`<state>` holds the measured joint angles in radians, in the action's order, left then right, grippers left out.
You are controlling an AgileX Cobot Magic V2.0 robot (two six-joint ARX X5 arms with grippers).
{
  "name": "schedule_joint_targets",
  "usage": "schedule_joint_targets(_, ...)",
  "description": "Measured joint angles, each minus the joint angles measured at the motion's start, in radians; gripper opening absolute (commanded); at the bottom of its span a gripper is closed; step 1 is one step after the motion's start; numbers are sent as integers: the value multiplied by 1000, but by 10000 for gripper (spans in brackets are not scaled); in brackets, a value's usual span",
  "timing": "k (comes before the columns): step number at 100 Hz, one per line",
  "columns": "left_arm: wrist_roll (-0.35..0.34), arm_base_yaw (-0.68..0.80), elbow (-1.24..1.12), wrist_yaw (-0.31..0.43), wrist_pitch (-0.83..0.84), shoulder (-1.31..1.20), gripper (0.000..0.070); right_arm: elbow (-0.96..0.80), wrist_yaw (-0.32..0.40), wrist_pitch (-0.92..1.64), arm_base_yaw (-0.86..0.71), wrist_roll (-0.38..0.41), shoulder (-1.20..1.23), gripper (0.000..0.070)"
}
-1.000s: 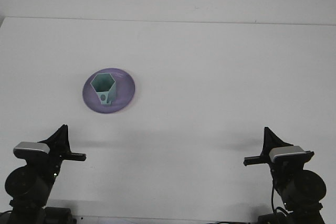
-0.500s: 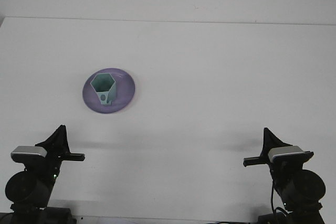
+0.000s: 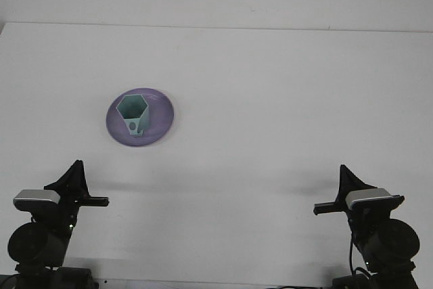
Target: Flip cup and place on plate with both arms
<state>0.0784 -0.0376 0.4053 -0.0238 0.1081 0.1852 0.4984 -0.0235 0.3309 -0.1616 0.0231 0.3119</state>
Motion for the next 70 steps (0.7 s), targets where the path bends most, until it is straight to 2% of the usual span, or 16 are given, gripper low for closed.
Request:
schedule_joint_targets(21,-66,19,-239,-1,-161,-162,13,0,0,0,0,0,0,0)
schedule_joint_targets(44,-80,50,-369,-2,-257,-180,14,0,0,-1,0,0,0,0)
schedule_joint_targets(70,-80,50,-371,2,-299,-182,15,0,0,-6,0,0,0,0)
